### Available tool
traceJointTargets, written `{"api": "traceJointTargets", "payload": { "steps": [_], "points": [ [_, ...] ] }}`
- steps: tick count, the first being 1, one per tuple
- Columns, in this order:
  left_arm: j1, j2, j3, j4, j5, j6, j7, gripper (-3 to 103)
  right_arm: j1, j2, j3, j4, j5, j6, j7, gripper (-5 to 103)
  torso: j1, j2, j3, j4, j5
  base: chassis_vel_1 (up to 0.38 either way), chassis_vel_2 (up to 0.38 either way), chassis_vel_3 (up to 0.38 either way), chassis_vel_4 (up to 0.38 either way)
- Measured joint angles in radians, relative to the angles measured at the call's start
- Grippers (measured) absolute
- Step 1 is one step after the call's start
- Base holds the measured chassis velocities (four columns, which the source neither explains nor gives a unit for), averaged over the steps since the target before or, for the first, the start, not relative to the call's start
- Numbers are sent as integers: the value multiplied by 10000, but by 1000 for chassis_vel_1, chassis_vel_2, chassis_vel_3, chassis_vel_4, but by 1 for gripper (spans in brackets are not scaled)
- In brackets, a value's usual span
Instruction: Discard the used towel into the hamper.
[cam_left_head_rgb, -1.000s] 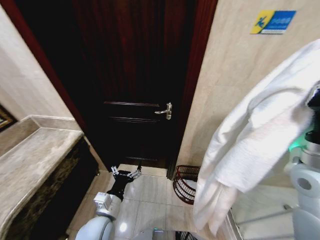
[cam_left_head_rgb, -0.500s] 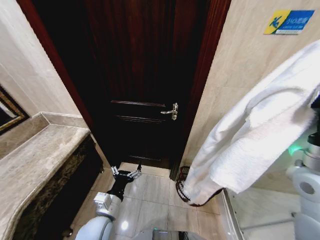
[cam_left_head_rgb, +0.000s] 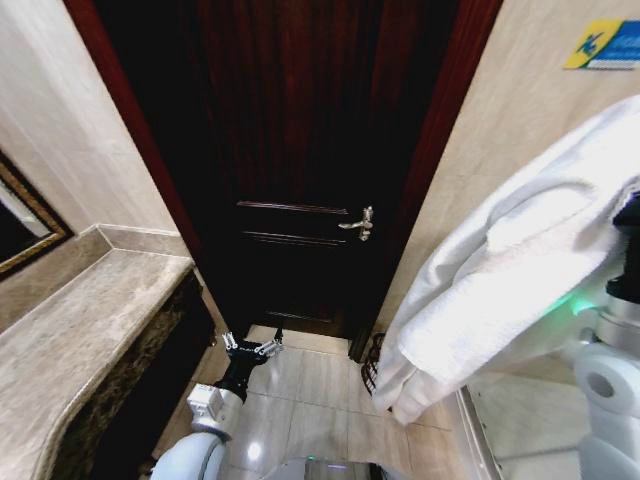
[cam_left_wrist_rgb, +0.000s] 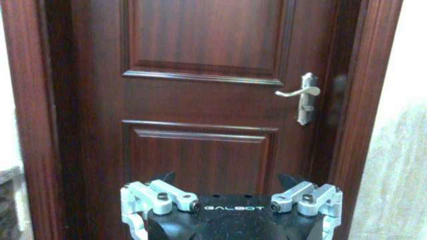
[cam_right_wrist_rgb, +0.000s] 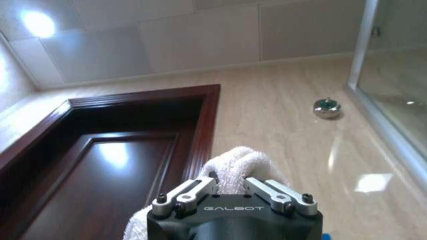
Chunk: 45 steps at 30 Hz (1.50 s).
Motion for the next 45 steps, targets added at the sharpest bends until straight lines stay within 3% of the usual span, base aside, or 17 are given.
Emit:
{"api": "traceJointTargets", "payload": {
  "steps": [10,20,31,36,40,45],
  "points": [
    [0,1,0,0,0,0,0,100,-31,130,-113,164,-198,3,24,5,0,0,0,1,-5,-47,-46,-48,-45],
    [0,2,-1,0,0,0,0,100,949,-726,-230,-419,245,-53,112,5,-1,0,0,4,-5,-12,-16,-31,-14],
    [0,3,0,0,0,0,2,100,3449,-1666,-1073,-2205,597,-89,206,5,0,0,1,1,-4,0,0,0,0],
    [0,2,-1,0,0,0,0,100,5465,-2110,-1894,-3386,531,-83,268,5,0,0,1,1,-5,0,0,0,0],
    [0,1,-1,0,0,0,0,100,6902,-2156,-2793,-4249,357,108,267,5,1,0,1,3,-9,0,0,0,0],
    [0,1,-1,0,0,0,0,100,7559,-2055,-3311,-4734,208,247,211,5,2,-1,2,3,-4,0,0,0,0]
  ]
}}
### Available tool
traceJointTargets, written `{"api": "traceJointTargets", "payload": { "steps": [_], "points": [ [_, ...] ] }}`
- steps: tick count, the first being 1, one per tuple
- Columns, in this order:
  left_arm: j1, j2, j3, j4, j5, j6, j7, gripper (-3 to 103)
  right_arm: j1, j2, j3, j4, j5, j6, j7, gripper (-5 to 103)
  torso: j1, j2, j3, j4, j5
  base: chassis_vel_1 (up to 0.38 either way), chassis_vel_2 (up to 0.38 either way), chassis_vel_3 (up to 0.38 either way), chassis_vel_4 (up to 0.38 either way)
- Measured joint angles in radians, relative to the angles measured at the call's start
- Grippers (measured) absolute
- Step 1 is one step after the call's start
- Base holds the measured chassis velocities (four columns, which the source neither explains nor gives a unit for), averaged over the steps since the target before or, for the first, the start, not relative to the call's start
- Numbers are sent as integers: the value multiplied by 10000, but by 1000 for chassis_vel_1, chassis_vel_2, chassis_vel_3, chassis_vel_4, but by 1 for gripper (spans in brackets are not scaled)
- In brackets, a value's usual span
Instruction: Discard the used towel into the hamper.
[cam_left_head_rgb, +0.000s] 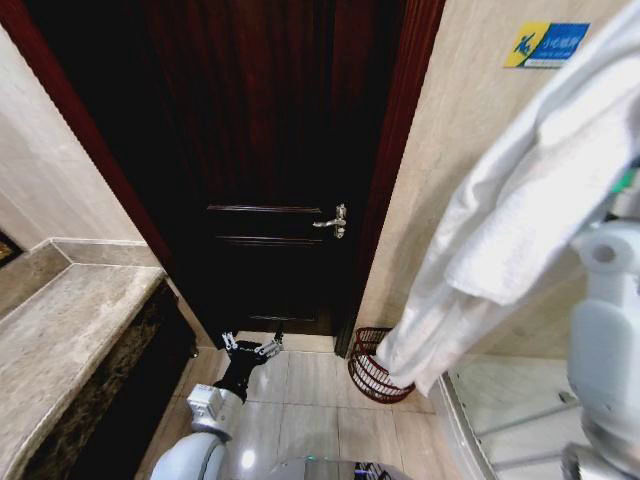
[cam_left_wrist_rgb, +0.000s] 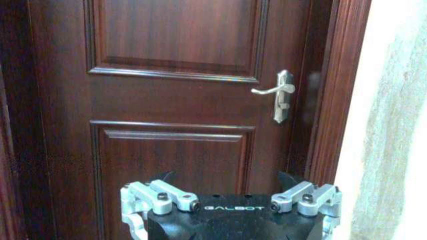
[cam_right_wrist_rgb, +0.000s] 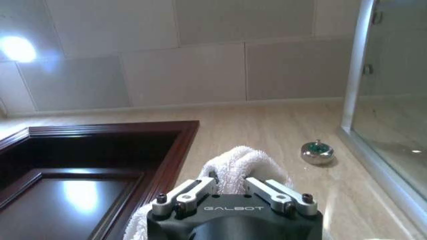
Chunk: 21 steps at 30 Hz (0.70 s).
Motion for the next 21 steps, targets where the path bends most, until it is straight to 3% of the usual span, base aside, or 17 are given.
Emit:
{"api": "traceJointTargets", "payload": {
  "steps": [9,21],
  "points": [
    [0,0,0,0,0,1,1,100,-552,692,-319,-228,-444,295,-226,5,-1,0,0,-2,5,0,0,0,0],
    [0,1,1,0,0,0,2,100,-2864,1460,755,59,-574,766,-596,5,-2,0,-2,-3,3,0,0,0,0]
  ]
}}
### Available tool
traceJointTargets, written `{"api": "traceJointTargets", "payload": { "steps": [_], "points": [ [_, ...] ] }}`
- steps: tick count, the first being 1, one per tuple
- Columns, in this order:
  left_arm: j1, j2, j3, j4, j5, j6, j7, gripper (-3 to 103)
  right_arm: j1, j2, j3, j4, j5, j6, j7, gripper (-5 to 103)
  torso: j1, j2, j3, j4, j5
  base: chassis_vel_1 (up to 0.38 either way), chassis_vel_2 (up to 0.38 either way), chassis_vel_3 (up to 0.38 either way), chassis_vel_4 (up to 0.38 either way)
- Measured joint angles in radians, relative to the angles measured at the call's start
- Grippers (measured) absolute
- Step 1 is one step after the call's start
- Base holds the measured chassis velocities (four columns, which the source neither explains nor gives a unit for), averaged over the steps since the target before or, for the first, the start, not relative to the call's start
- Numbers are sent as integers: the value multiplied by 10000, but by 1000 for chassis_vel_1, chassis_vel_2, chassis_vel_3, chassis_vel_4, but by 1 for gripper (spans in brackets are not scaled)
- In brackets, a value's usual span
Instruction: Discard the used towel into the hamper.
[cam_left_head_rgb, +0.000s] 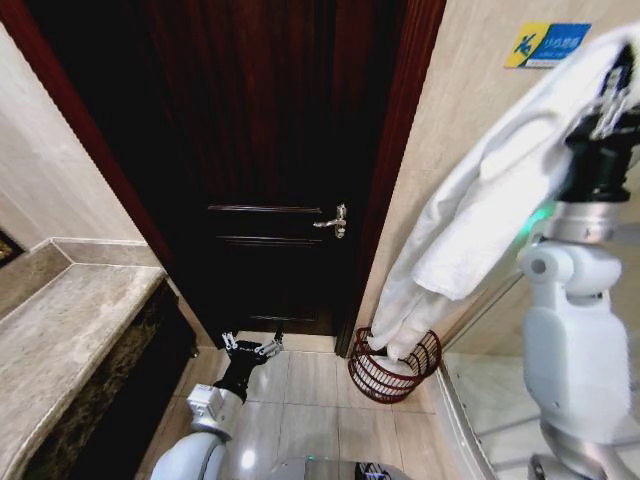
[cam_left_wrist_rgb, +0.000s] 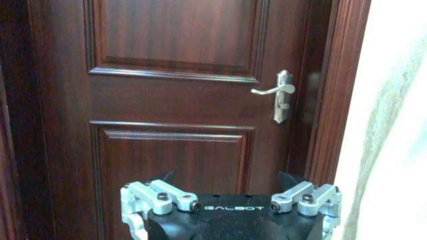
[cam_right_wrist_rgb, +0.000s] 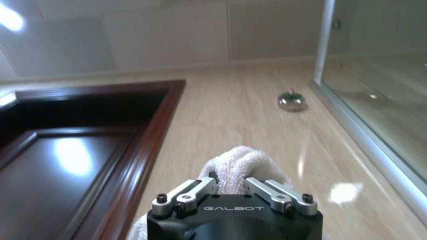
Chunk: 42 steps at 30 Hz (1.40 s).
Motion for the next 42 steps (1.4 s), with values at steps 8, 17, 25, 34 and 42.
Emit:
{"api": "traceJointTargets", "payload": {
  "steps": [8,17,25,34,42],
  "points": [
    [0,0,-1,0,0,0,-2,100,-1195,278,453,259,18,186,-409,5,0,1,-1,1,-4,0,0,0,0],
    [0,0,-1,0,0,0,-2,100,-2199,630,767,485,43,460,-739,5,-1,1,-1,2,-6,0,0,0,0],
    [0,-1,-1,0,0,0,-2,100,-2520,829,970,597,-201,469,-880,5,0,1,0,1,-4,0,0,0,0],
    [1,-1,-1,0,0,0,-2,100,-2741,874,1243,660,-165,526,-935,5,-3,3,-2,1,-4,-5,8,6,-8],
    [0,-1,-1,0,0,0,-2,100,-3065,939,1313,900,-45,540,-946,5,2,2,1,3,1,-138,134,141,-148]
  ]
}}
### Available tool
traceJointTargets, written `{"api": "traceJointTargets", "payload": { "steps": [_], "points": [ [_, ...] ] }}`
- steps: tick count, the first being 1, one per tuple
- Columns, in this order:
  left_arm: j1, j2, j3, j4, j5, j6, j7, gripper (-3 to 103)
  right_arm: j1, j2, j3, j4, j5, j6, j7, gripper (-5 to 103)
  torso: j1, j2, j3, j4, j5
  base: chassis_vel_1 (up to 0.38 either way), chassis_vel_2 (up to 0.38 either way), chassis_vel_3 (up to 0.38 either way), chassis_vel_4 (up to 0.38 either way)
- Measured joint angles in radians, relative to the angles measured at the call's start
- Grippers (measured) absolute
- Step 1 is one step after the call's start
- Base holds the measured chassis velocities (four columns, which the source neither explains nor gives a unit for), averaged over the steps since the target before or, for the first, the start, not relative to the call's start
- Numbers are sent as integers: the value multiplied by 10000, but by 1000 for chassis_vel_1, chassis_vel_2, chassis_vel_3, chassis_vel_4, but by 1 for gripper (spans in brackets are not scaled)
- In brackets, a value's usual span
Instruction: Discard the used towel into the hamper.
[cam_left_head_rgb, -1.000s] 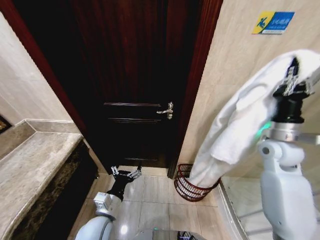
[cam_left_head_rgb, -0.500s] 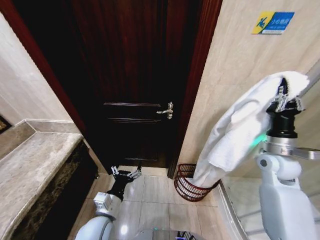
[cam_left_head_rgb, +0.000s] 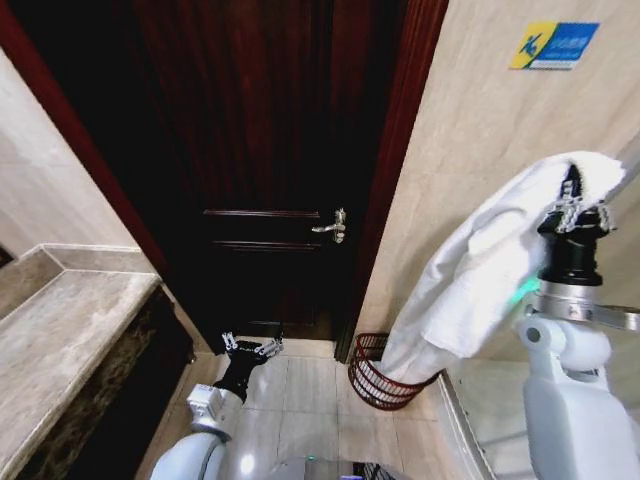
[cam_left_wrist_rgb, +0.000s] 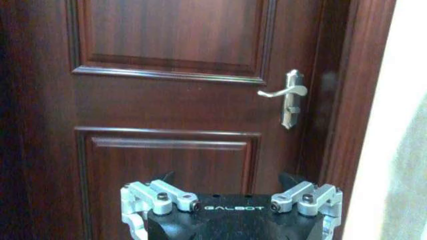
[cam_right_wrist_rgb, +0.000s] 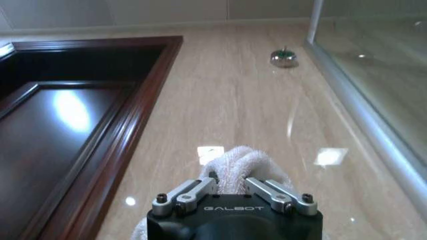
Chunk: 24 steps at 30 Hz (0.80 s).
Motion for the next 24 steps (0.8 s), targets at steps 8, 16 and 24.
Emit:
{"api": "traceJointTargets", "payload": {
  "steps": [8,16,24],
  "points": [
    [-1,-1,0,1,0,0,0,100,-410,6,67,532,19,74,174,5,9,-4,2,3,-8,-212,233,221,-205],
    [1,-1,0,0,0,0,0,100,-1257,277,337,1754,-131,-64,470,5,-5,-2,-2,-3,-3,-88,55,57,-53],
    [3,0,0,0,0,0,0,100,-1738,652,302,1639,-259,221,239,5,-11,2,-4,-2,-3,43,-31,-33,28]
  ]
}}
